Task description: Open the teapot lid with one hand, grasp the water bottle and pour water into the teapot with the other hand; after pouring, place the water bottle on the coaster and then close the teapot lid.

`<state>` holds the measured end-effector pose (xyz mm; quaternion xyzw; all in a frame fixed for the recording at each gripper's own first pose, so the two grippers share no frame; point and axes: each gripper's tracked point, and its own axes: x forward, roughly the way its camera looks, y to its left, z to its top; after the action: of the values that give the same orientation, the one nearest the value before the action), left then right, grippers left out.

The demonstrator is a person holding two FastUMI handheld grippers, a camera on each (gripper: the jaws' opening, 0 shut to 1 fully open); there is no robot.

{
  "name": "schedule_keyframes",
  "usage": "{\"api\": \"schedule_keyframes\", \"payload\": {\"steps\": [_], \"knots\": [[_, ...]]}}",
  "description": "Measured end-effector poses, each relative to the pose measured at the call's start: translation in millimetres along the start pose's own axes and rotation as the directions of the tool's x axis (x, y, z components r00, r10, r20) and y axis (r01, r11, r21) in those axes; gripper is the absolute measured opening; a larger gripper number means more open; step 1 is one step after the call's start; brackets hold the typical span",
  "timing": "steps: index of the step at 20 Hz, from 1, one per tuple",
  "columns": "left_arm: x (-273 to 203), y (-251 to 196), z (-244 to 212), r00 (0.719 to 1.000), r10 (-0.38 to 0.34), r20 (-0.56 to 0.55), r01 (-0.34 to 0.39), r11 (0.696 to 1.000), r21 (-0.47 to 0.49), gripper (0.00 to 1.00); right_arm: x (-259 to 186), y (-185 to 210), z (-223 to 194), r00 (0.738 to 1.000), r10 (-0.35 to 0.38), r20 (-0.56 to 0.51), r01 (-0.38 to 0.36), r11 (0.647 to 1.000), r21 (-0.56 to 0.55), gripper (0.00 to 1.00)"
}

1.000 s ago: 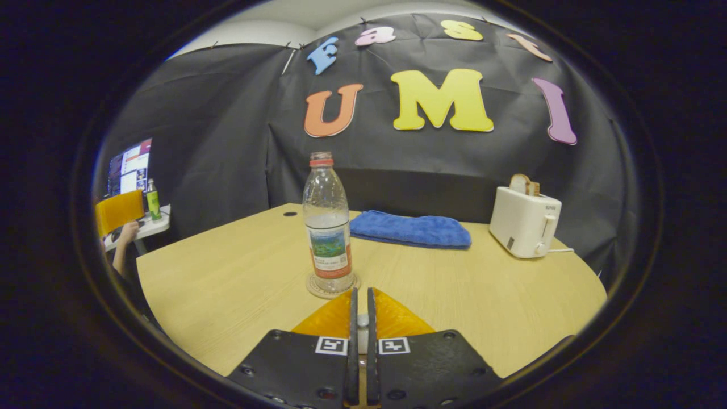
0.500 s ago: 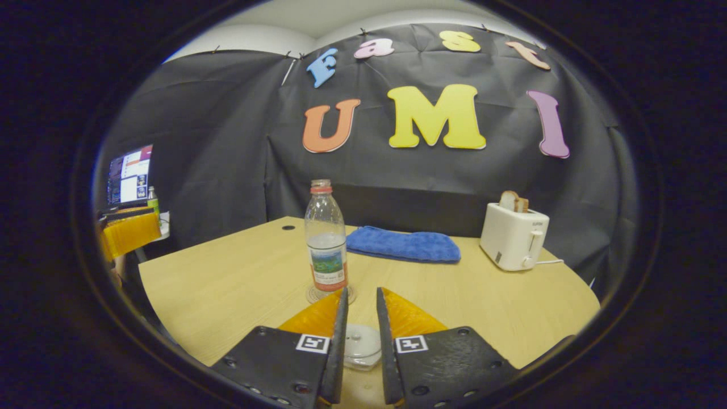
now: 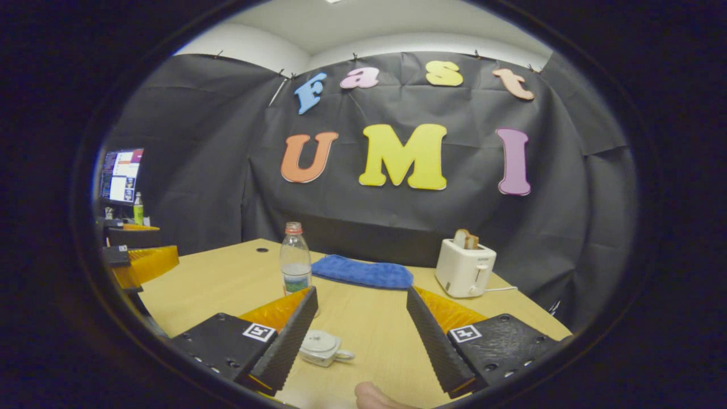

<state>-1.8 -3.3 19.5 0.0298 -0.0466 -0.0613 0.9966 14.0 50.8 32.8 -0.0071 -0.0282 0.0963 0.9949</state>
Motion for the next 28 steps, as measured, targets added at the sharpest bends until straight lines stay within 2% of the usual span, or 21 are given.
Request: {"api": "schedule_keyframes", "payload": {"steps": [5, 8, 14, 18, 21, 24, 25, 26, 28], "knots": [[0.6, -20.4, 2.3, 1.000, -0.006, 0.004, 0.006, 1.000, 0.015, 0.98, -42.5, -35.5, 30.1, 0.998, -0.025, 0.065, 0.016, 0.990, 0.138, 0.95], [-2.7, -30.3, 4.4, 1.000, -0.011, 0.005, 0.011, 1.000, 0.008, 0.98, -61.7, -55.8, 26.7, 0.996, -0.035, 0.076, 0.021, 0.984, 0.175, 0.94], [-6.3, -46.9, 10.1, 1.000, -0.007, 0.001, 0.007, 1.000, 0.007, 0.96, -76.8, -84.5, -0.4, 0.996, -0.086, 0.022, 0.083, 0.988, 0.127, 0.96], [-11.8, -55.7, 14.8, 1.000, 0.012, -0.010, -0.012, 1.000, 0.003, 0.96, -91.6, -90.2, -2.3, 0.997, -0.075, 0.026, 0.072, 0.991, 0.115, 0.95], [-14.4, -62.0, 16.9, 1.000, 0.014, -0.016, -0.015, 0.999, -0.044, 0.96, -98.2, -95.4, 2.2, 0.994, -0.096, 0.046, 0.092, 0.992, 0.080, 0.92], [-13.1, -62.0, 21.6, 1.000, 0.015, -0.001, -0.015, 0.999, -0.050, 0.97, -100.3, -91.8, 5.3, 0.994, -0.093, 0.065, 0.089, 0.994, 0.064, 0.95], [-11.4, -61.2, 19.1, 1.000, 0.018, -0.005, -0.018, 0.999, -0.050, 0.97, -100.1, -90.6, 5.4, 0.994, -0.093, 0.065, 0.089, 0.994, 0.057, 0.92], [-10.2, -62.4, 15.7, 1.000, 0.017, -0.013, -0.017, 0.999, -0.047, 0.97, -98.5, -92.1, 3.0, 0.994, -0.095, 0.062, 0.092, 0.994, 0.055, 0.96], [-8.3, -58.6, 12.5, 0.999, 0.031, -0.022, -0.032, 0.999, -0.035, 0.97, -95.4, -91.8, -1.0, 0.994, -0.096, 0.051, 0.093, 0.994, 0.054, 0.96]]}}
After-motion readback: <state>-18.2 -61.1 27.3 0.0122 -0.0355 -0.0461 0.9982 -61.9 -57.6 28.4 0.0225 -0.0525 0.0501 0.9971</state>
